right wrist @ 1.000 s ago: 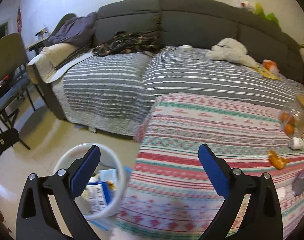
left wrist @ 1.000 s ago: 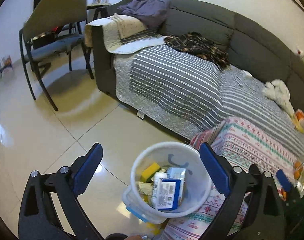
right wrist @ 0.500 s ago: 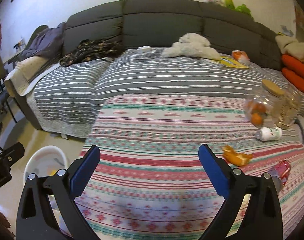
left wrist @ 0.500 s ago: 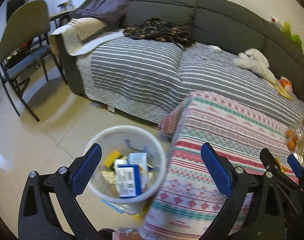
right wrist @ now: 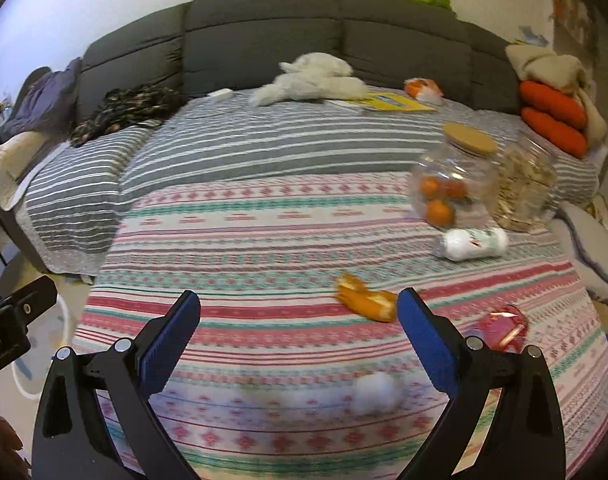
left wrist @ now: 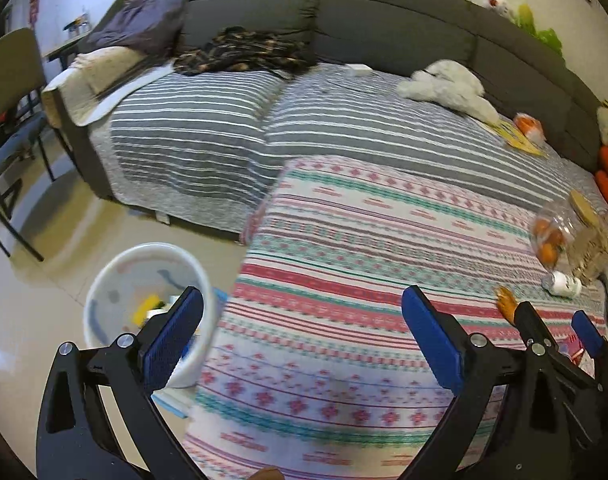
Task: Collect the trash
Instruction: 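Move both tools back over the blanket toward the white tissue and red can, then grasp the white tissue with the left tool while the right tool grasps the red can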
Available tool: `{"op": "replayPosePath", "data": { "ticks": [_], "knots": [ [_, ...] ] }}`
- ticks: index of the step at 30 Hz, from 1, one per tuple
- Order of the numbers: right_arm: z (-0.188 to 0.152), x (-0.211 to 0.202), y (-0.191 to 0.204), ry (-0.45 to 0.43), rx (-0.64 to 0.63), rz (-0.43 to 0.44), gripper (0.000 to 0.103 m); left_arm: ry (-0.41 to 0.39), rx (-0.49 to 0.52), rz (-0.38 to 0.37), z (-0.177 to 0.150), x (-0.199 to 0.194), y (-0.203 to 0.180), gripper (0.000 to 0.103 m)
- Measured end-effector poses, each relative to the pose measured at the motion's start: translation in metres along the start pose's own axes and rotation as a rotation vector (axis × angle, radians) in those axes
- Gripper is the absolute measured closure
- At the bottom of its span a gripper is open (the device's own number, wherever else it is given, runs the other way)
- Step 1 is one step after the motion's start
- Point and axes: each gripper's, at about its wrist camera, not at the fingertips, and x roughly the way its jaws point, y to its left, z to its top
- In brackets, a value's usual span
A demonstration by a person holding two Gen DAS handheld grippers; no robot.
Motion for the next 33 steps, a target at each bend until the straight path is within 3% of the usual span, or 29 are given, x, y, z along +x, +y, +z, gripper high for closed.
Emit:
{"op": "replayPosePath", "data": {
  "ticks": [9, 15, 20, 25, 28, 30, 33],
  "knots": [
    [-0.001, 0.003, -0.066, 0.032, 0.082, -0.071, 0.007, 0.029, 0.074, -0.053, -0.012, 0.011, -0.056, 0.008],
    [0.003, 0.000, -0.120, 0.059, 0.161, -0.142, 0.007, 0.081, 0.181, -0.096, -0.032, 0.025, -0.097, 0.008],
    [-0.001, 0.000, -0.166, 0.104, 0.289, -0.168, 0.007, 0.147, 0.377, -0.213, -0.068, 0.037, -0.149, 0.008],
    [-0.013, 0.009, -0.194, 0.184, 0.416, -0.162, 0.007, 0.145, 0.570, -0.285, -0.098, 0.048, -0.192, 0.009],
    [-0.023, 0.021, -0.206, 0.241, 0.489, -0.146, 0.007, 0.149, 0.629, -0.327, -0.108, 0.060, -0.210, 0.018],
    [-0.029, 0.030, -0.214, 0.276, 0.533, -0.133, 0.007, 0.171, 0.636, -0.367, -0.111, 0.070, -0.215, 0.030],
    [-0.035, 0.043, -0.217, 0.321, 0.577, -0.115, 0.007, 0.147, 0.644, -0.399, -0.115, 0.071, -0.218, 0.037]
  ]
}}
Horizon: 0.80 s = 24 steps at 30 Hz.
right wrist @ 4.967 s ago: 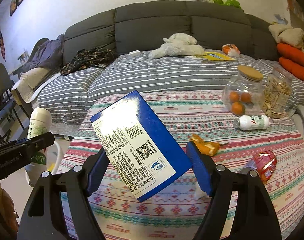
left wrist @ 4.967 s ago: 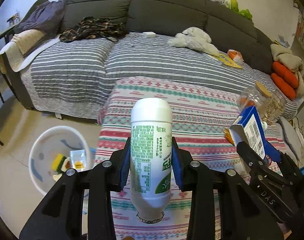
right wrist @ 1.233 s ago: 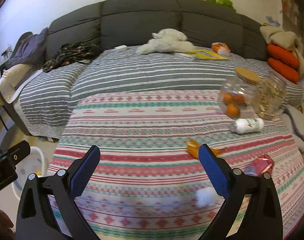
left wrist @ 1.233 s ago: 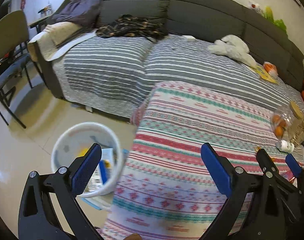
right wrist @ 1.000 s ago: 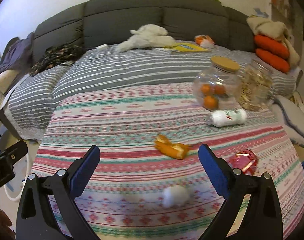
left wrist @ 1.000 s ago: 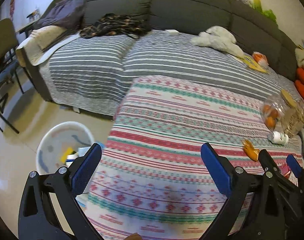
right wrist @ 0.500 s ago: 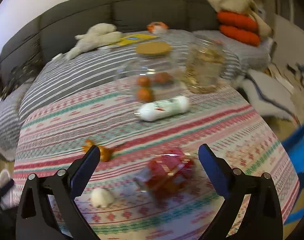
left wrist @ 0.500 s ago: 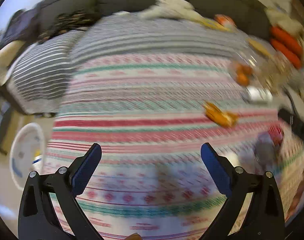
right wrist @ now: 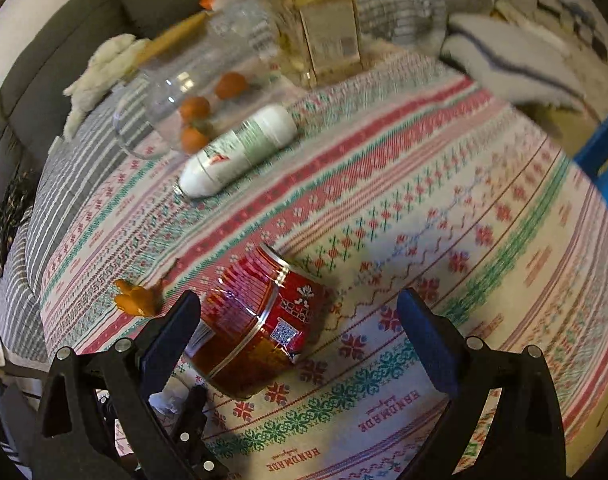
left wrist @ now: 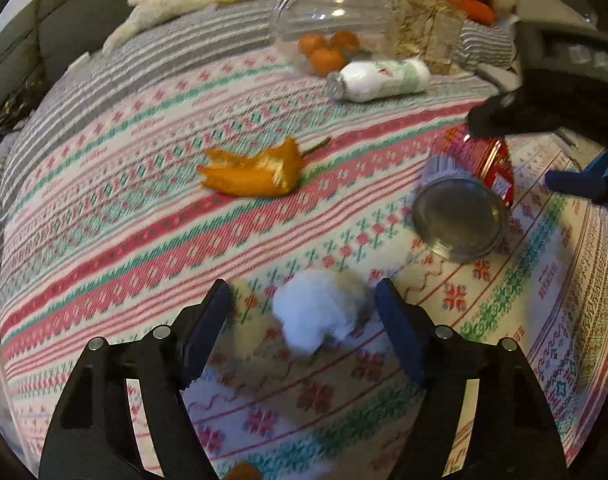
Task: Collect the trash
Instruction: 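Grasp the white tissue with the left tool while the right tool grasps the red can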
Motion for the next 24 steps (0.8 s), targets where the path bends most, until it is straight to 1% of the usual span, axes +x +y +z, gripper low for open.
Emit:
{"op": "replayPosePath", "data": {
  "ticks": [1, 3, 4, 5, 8, 11, 14, 15, 16, 17, 18, 21, 24],
  "knots": [
    [0.000, 0.003, 0.000, 0.008, 0.005, 0.000, 0.007, -0.004, 0.007, -0.013, 0.000, 0.000, -0.001, 0.041],
    [-0.001, 0.010, 0.002, 0.023, 0.018, -0.002, 0.007, -0.004, 0.017, -0.030, 0.002, -0.001, -0.003, 0.068],
    [-0.002, 0.014, 0.005, 0.030, 0.025, 0.000, 0.007, -0.004, 0.028, -0.024, 0.001, -0.004, -0.005, 0.075],
    [-0.003, 0.016, 0.007, 0.034, 0.030, 0.004, 0.007, 0.000, 0.037, -0.014, 0.003, -0.004, -0.008, 0.078],
    [-0.006, 0.024, 0.018, 0.053, 0.017, 0.007, 0.007, 0.013, 0.035, 0.000, 0.001, -0.006, -0.009, 0.079],
    [-0.008, 0.033, 0.029, 0.060, -0.008, -0.015, 0.007, 0.018, 0.021, 0.007, 0.000, -0.010, -0.003, 0.079],
    [-0.008, 0.037, 0.039, 0.041, -0.032, -0.024, 0.007, 0.009, -0.012, 0.007, 0.003, -0.017, 0.007, 0.079],
    [-0.008, 0.038, 0.041, 0.036, -0.038, -0.015, 0.009, 0.002, -0.023, 0.007, 0.003, -0.020, 0.010, 0.079],
    [-0.008, 0.038, 0.043, 0.031, -0.041, -0.008, 0.022, -0.008, -0.039, 0.006, 0.005, -0.024, 0.015, 0.079],
    [-0.009, 0.037, 0.044, 0.023, -0.050, -0.013, 0.032, -0.018, -0.056, 0.004, 0.006, -0.028, 0.019, 0.079],
    [-0.009, 0.035, 0.044, 0.016, -0.064, -0.012, 0.039, -0.028, -0.074, 0.000, 0.008, -0.031, 0.024, 0.079],
    [-0.007, 0.033, 0.043, 0.014, -0.069, 0.032, 0.039, -0.054, -0.114, -0.011, 0.012, -0.041, 0.034, 0.079],
    [-0.008, 0.020, 0.045, -0.024, -0.102, 0.059, 0.039, -0.087, -0.144, -0.016, 0.016, -0.053, 0.042, 0.079]
  ]
}}
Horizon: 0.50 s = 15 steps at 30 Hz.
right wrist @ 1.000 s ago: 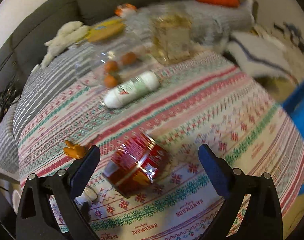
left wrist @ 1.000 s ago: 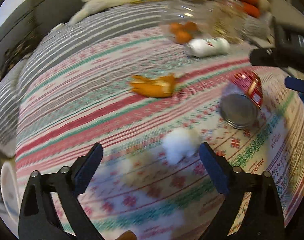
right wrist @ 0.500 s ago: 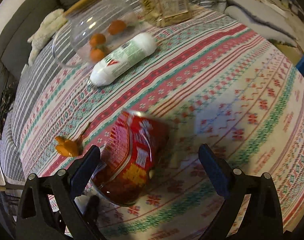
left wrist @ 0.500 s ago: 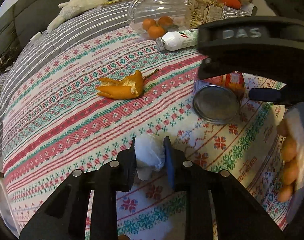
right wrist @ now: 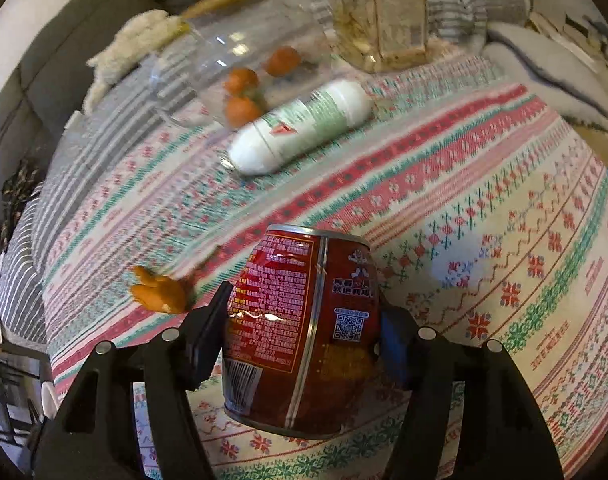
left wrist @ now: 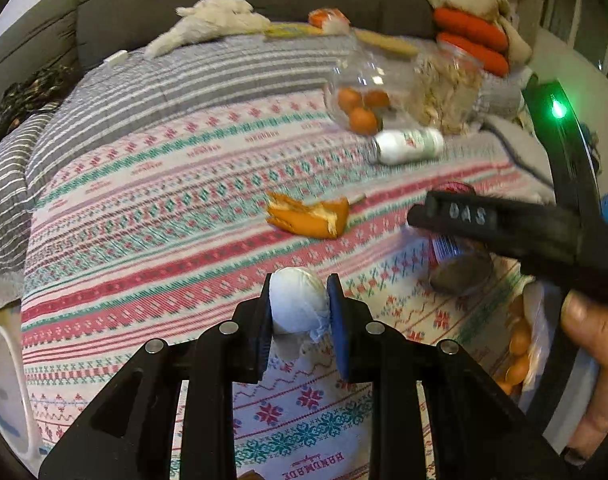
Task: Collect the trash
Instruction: 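Grasp the white tissue with the left tool while the right tool grasps the red can, then carry the tissue and red can in both tools to the white bin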
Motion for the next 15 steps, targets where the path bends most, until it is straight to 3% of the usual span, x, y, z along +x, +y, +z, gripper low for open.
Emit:
{"op": "replayPosePath", "data": {
  "ticks": [10, 15],
  "knots": [
    [-0.005, -0.056, 0.037, -0.228, -0.156, 0.043, 0.039, -0.103, -0.113, 0.014, 0.015, -0.035, 0.027, 0.079],
    [-0.014, -0.071, 0.053, -0.281, -0.222, 0.062, 0.039, -0.133, -0.161, 0.029, 0.014, -0.051, 0.042, 0.079]
  ]
}}
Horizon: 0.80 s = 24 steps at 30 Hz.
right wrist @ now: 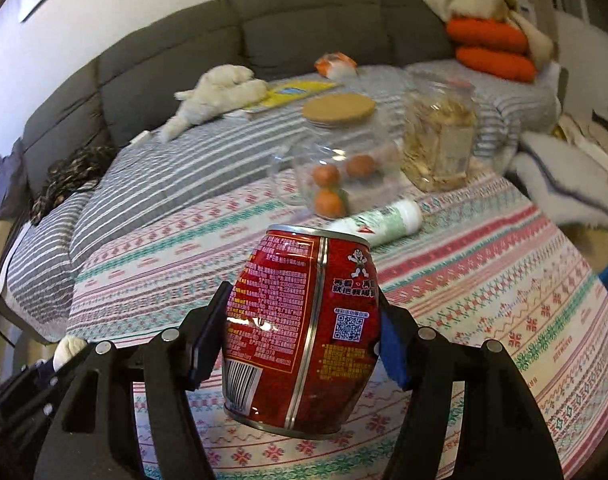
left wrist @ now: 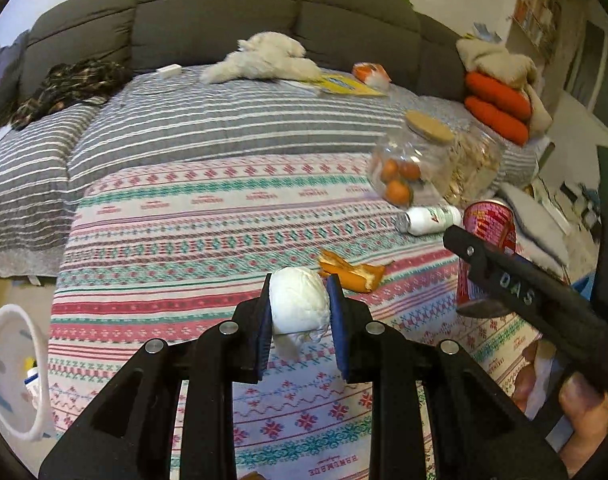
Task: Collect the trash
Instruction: 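Carry the tissue and red can in both tools to the white bin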
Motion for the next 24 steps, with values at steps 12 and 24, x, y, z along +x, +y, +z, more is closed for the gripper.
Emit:
{"op": "replayPosePath", "data": {
  "ticks": [12, 24],
  "knots": [
    [-0.014, -0.018, 0.056, -0.063, -0.105, 0.064, 0.039, -0.049, -0.055, 0.059, -0.001, -0.035, 0.038, 0.079],
    [-0.028, -0.029, 0.102, -0.085, -0.149, 0.137, 0.039, -0.069, -0.143, 0.144, -0.009, -0.065, 0.098, 0.079]
  ]
}}
